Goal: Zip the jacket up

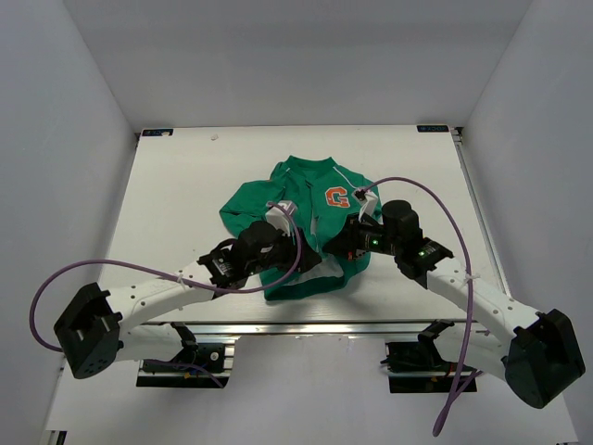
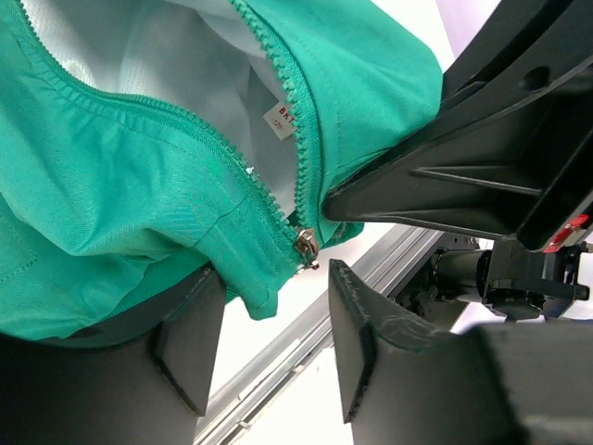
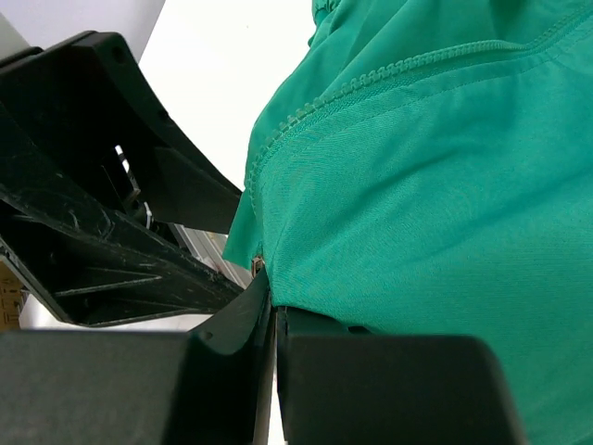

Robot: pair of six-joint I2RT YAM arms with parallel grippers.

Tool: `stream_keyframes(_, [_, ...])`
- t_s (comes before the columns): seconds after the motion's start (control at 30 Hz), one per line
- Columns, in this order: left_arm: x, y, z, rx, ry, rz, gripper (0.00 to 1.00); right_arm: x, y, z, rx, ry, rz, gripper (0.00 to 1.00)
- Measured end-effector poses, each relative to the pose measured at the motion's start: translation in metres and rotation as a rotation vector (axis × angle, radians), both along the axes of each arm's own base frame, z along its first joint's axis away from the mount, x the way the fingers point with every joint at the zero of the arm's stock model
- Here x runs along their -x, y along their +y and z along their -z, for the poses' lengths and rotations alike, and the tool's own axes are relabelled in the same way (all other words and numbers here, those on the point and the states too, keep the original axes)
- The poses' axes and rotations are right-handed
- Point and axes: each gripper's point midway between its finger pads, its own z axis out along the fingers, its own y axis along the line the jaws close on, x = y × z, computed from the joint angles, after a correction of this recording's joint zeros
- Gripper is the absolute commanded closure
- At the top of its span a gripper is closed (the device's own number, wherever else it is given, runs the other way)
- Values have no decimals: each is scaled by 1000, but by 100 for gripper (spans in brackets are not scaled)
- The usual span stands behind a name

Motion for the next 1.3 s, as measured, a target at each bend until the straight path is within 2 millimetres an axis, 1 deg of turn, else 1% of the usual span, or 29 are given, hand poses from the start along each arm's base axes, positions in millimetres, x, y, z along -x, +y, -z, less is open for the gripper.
stream_keyframes(0.03, [0,0,1,1,4,-2,39,0,0,0,0,0,0,100])
stream_keyframes(0.07, [0,0,1,3,7,-5,35,0,0,0,-1,-1,-1,100])
stream_keyframes(0.17, [2,4,4,6,18,-17,30,0,1,-1,-3,-1,-5,100])
stream_keyframes(0.4, [6,12,1,51,1,-42,25,2,1,-1,-7,2,-15,100])
stream_keyframes(0.5, [7,8,-5,84,-10,-25,24,3,2,-1,-10,8,-19,100])
stream_keyframes(0.67, [9,0,-17,134,-27,5,24,3,3,-2,-15,7,-19,100])
stream_keyframes(0.73, [9,-2,-19,148,-24,14,25,3,3,-2,-15,7,-18,100])
stream_keyframes(0.87, [10,-2,-16,158,4,16,25,3,2,-2,-14,6,-18,100])
stream_keyframes(1.0, [11,3,-4,157,37,-4,21,3,2,-2,-14,6,-18,100])
stream_keyframes(1.1, [11,7,5,152,64,-22,16,3,2,-2,-14,6,-18,100])
stream_keyframes(1.27, [8,12,10,190,98,-34,18,3,2,-2,-13,6,-18,100])
stream_keyframes(1.3, [8,13,10,204,101,-33,20,3,2,-2,-13,6,-18,100])
